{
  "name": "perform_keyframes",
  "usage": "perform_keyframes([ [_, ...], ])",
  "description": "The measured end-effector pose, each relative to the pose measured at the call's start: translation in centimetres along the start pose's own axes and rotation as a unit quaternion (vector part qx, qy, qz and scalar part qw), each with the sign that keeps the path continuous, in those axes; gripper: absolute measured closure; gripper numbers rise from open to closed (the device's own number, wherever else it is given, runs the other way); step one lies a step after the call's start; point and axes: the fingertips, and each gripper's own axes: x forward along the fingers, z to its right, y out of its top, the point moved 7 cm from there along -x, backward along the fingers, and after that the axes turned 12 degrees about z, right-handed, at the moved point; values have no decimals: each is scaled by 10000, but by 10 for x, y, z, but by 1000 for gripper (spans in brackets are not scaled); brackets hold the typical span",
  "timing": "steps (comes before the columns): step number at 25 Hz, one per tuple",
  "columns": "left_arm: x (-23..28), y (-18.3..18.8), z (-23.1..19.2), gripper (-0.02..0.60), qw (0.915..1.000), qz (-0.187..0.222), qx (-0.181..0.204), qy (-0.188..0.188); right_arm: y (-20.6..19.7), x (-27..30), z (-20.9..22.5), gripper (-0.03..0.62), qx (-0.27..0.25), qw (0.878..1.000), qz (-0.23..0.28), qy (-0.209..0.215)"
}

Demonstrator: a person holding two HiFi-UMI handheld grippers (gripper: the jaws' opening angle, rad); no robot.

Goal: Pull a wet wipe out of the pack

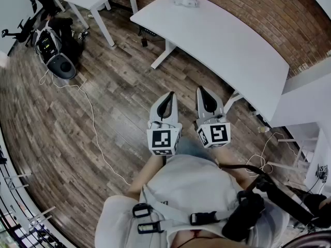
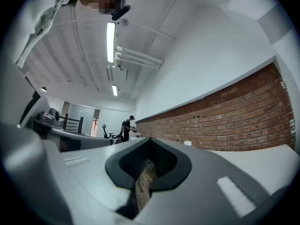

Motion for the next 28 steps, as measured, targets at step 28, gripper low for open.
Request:
perform_keyframes([
  [28,383,-52,-102,580,9998,-95,62,-189,-111,327,203,588,-70,9999,-15,101],
])
